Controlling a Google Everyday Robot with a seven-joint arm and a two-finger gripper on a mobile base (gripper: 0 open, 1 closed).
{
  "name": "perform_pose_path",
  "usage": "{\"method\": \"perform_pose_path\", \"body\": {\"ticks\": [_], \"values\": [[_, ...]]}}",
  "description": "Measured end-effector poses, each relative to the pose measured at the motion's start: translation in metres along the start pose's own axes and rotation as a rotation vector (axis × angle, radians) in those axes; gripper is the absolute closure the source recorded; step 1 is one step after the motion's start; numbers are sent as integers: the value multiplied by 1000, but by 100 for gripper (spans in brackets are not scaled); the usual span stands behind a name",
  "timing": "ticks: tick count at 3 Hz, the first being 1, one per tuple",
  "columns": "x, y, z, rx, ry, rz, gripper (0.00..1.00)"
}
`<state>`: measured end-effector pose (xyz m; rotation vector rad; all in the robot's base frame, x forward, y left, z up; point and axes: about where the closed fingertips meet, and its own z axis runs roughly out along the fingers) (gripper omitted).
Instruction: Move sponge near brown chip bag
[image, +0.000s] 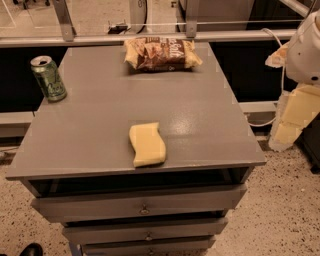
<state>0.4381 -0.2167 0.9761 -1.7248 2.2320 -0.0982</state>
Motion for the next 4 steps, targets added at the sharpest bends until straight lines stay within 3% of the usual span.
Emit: {"method": "perform_pose_path", "body": {"ticks": [1, 3, 4], "values": [[0, 0, 0, 0, 0, 0, 0], [-42, -1, 49, -21, -176, 120, 0], [-82, -1, 82, -54, -281, 186, 0]]}}
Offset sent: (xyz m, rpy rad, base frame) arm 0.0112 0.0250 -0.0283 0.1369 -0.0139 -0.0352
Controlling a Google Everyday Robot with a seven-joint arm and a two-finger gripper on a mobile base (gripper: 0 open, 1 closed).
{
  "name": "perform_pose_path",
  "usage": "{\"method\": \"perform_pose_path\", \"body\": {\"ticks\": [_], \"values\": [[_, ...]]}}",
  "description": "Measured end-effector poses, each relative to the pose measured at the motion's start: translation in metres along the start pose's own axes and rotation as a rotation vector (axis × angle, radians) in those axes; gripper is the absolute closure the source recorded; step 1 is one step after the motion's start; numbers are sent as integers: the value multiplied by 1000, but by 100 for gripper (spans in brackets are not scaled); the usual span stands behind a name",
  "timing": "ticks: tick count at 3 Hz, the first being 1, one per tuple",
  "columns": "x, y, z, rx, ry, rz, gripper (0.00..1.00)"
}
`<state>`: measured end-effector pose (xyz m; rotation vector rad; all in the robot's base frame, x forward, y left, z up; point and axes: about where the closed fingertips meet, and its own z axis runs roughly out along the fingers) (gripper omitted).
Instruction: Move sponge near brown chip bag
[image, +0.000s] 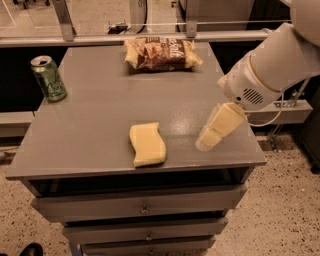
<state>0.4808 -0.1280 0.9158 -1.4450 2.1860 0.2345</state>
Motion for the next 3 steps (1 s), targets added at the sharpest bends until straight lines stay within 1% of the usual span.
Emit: {"method": "perform_pose_path", "body": {"ticks": [1, 2, 3], "values": [[-23, 15, 56, -44, -111, 71, 0], [-30, 29, 90, -68, -157, 105, 0], [-35, 44, 106, -88, -193, 119, 0]]}}
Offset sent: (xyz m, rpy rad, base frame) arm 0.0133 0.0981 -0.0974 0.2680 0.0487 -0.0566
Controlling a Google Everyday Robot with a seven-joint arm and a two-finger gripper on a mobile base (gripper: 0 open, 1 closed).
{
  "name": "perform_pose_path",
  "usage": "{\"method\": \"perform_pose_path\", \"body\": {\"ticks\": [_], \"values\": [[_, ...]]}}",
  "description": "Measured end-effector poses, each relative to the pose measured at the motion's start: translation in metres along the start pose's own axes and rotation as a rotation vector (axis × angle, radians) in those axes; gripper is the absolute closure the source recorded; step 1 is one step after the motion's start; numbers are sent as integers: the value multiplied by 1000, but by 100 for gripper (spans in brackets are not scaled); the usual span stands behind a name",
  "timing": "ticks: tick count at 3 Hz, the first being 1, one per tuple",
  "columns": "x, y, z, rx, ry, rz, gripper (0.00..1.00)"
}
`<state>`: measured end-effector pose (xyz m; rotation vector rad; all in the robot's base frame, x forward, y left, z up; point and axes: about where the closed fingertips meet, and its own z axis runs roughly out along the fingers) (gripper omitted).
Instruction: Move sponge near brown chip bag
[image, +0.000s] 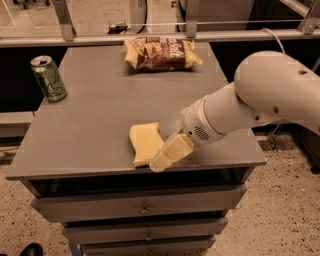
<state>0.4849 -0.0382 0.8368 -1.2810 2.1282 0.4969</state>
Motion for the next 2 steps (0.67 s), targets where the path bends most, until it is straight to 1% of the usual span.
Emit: {"method": "perform_pose_path", "body": {"ticks": [1, 2], "values": [[-2, 17, 13, -24, -32, 9, 3], [-4, 24, 14, -24, -55, 17, 33]]}}
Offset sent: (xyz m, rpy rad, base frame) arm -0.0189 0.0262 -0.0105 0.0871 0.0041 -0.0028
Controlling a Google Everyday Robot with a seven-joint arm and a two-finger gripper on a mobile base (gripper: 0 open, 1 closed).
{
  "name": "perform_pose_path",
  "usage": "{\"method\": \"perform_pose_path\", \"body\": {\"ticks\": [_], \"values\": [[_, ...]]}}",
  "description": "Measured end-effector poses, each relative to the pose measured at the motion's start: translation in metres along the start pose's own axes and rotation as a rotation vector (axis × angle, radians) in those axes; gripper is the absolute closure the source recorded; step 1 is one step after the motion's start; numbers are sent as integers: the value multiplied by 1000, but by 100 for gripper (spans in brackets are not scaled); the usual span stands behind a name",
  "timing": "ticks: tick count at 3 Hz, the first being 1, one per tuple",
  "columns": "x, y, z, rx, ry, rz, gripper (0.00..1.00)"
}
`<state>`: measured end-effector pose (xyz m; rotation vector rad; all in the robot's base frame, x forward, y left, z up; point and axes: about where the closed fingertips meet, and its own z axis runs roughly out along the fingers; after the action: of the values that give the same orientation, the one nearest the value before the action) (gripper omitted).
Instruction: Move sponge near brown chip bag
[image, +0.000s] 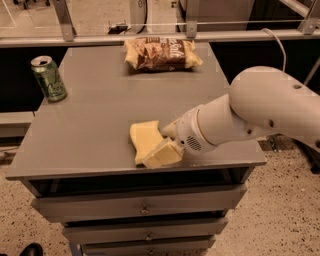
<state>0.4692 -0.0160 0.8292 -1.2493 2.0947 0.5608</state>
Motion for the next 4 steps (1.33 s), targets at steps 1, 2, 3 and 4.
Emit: {"method": "perform_pose_path", "body": {"ticks": [1, 2, 3, 4], "values": [[0, 1, -2, 7, -10, 4, 57], [-1, -16, -19, 62, -6, -14, 80], [-3, -59, -69, 166, 34, -67, 100], [-4, -53, -62, 153, 32, -66, 100]]}}
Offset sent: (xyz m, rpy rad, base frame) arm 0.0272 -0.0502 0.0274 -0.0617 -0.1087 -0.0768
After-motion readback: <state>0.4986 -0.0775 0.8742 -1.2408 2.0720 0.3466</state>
